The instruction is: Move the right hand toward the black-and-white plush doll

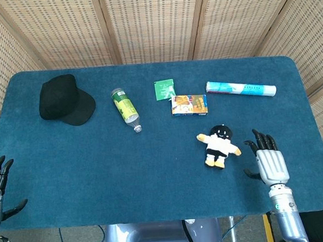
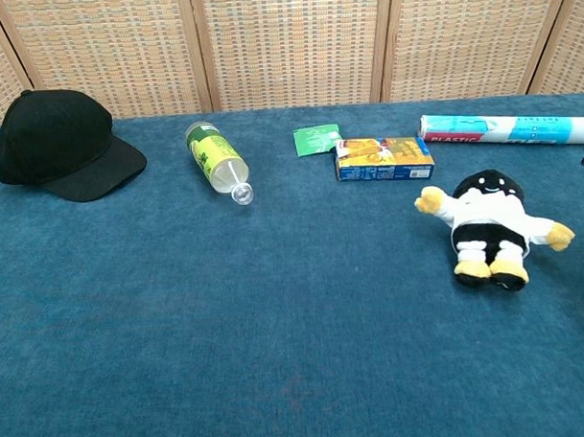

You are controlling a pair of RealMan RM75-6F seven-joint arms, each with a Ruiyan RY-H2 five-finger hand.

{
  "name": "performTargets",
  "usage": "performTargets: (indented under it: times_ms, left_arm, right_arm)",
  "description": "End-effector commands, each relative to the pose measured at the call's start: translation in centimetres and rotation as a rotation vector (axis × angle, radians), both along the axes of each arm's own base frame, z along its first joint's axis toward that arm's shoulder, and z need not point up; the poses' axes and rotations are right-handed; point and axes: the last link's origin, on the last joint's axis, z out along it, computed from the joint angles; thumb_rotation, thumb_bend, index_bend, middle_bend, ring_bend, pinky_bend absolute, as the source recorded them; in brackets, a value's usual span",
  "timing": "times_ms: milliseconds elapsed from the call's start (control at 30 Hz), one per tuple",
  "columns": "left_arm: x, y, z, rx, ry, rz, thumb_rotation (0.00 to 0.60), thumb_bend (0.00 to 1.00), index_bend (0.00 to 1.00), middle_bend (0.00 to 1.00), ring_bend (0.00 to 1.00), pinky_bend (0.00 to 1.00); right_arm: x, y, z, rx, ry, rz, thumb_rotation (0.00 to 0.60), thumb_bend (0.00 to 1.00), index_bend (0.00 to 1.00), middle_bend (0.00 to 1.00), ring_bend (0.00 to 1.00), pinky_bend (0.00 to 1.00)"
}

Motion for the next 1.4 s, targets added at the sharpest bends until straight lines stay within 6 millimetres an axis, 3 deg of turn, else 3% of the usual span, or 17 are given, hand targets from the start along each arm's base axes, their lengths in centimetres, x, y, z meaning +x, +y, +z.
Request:
performTargets:
  times_ms: [33,733,1000,1400]
  left_arm:
    - [0.0,0.0,0.0,0.000,0.000,-0.003,0.600,0.13,0.00,0.00,0.00,0.00]
    - [-0.1,0.0,0.1,-0.003,-0.009,-0.004,0.600,0.13,0.00,0.00,0.00,0.00]
    - [-0.1,0.1,0.2,-0.002,-0.016,-0.005,0.600,0.13,0.00,0.00,0.00,0.00]
    - [0.0,0.0,0.1,-0.005,-0.011,-0.008,0.600,0.13,0.00,0.00,0.00,0.00]
  right_arm:
    - [0.4,-0.4,-0.6,0.008,-0.004,-0.012,0.600,0.38,0.29,0.00,0.00,0.03]
    - [1.4,-2.4,-4.0,0.019,0.005,-0.131,0.600,0.41,0.30,0.00,0.00,0.03]
    - [0.7,-3.3,-5.1,0.015,0.014,-0.159,0.600,0.42,0.29,0.00,0.00,0.03]
    - [-0.8,-4.7,-5.2,-0.005,0.025,-0.189,0.600,0.42,0.28,0.00,0.00,0.03]
